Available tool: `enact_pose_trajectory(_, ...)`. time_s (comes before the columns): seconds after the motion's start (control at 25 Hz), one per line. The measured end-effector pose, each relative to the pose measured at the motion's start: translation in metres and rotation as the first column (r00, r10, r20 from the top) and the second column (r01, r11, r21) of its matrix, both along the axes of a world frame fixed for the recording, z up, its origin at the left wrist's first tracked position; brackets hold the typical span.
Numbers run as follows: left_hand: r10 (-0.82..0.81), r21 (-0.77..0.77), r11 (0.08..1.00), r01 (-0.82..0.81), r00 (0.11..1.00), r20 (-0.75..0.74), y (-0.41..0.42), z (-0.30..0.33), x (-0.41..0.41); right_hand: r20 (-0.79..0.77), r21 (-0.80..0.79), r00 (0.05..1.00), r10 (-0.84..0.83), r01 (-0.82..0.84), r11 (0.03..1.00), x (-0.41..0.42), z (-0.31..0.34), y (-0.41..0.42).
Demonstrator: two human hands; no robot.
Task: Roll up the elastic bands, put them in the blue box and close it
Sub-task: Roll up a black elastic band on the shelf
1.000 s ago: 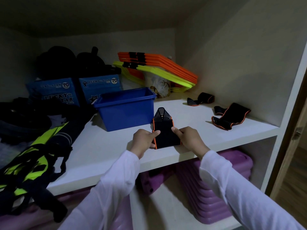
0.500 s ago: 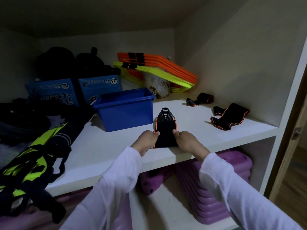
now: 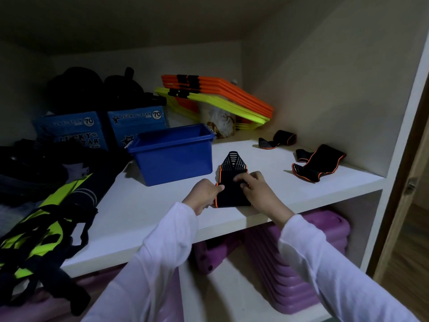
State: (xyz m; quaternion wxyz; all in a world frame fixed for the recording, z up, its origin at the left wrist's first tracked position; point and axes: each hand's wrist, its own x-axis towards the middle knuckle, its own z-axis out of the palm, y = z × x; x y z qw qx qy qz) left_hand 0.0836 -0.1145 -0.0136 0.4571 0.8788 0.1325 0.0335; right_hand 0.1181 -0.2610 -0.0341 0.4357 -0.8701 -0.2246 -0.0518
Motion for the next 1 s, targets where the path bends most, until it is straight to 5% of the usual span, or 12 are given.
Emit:
enact_pose_trajectory(0.2,0.025,-0.12,0.993,-0.016,0.997,0.076,-0.001,-0.001,-0.002,-0.004,-0.077,0.999,0.04,-0.04,0.996,-0.007,-0.002,-0.005)
enact_pose_trajectory(0.32,-0.024,-0.072,0.997,0.04,0.976,0.215,0.003,-0.006,0.002,0.014,-0.244,0.998,0.061,-0.056,0.968,-0.012,-0.001,-0.006)
enact_pose_trajectory(0.44,-0.153,0.008,0.987,0.158,0.938,0.31,0.007,-0.01,0.005,0.009,-0.244,0.996,0.086,-0.081,0.966,-0.007,0.0,-0.009)
enact_pose_trajectory(0.64,-0.341,-0.005,0.936,0.351,0.912,0.229,0.007,-0.01,0.002,-0.008,-0.292,0.984,0.177,-0.171,0.941,-0.008,0.009,-0.021)
enact_pose_trajectory(0.84,-0.38,0.164,0.919,0.358,0.915,0.136,0.018,-0.014,0.002,-0.105,-0.121,0.965,0.24,-0.252,0.96,-0.008,0.01,-0.025)
enact_pose_trajectory(1.0,-0.412,-0.066,0.905,0.42,0.905,0.11,0.019,-0.01,-0.004,-0.116,-0.101,0.96,0.256,-0.268,0.958,-0.006,0.011,-0.031)
